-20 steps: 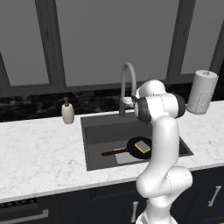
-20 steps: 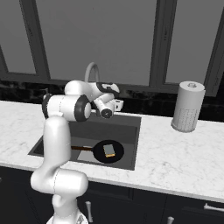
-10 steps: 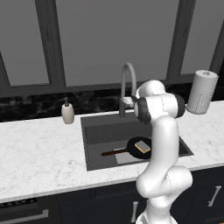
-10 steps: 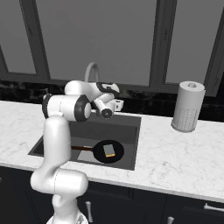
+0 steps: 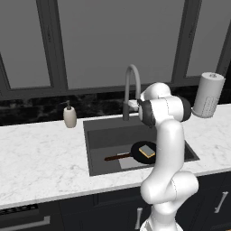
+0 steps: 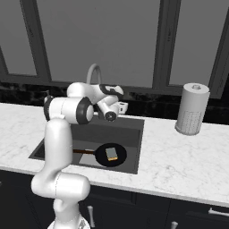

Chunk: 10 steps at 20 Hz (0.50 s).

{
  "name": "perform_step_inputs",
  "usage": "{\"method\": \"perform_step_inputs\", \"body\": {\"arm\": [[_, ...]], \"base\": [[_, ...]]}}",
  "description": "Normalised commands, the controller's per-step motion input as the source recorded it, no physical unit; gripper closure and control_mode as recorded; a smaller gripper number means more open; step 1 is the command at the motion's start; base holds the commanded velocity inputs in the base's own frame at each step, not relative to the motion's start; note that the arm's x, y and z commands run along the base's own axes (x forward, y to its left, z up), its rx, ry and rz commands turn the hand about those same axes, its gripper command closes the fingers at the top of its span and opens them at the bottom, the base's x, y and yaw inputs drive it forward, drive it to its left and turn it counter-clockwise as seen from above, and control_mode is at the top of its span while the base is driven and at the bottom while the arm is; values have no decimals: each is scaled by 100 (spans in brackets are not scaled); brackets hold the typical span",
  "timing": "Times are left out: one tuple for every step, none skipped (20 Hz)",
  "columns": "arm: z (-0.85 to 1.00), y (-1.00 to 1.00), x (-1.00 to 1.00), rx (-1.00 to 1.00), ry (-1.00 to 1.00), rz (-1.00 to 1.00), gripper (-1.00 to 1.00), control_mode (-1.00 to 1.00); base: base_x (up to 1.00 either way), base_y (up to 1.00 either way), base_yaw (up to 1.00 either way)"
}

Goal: Pick the pan and sponge and place them into the sink. Then turn on the water.

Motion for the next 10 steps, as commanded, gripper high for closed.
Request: {"method": "perform_step_inputs", "body": {"arm": [[0, -11, 0, 0, 0, 0, -100, -100], [0, -6, 2, 0, 0, 0, -100, -100], [0, -6, 1, 0, 0, 0, -100, -100], [0, -7, 0, 0, 0, 0, -100, -100], [0, -7, 0, 0, 0, 0, -100, -100], [0, -1, 0, 0, 0, 0, -100, -100], [0, -1, 0, 0, 0, 0, -100, -100], [0, 0, 0, 0, 0, 0, -100, -100], [0, -1, 0, 0, 0, 0, -100, -100], [0, -1, 0, 0, 0, 0, -100, -100]], "base": [[0, 0, 0], [0, 0, 0], [0, 0, 0], [0, 0, 0], [0, 0, 0], [0, 0, 0], [0, 0, 0], [0, 0, 0], [0, 0, 0], [0, 0, 0]]}}
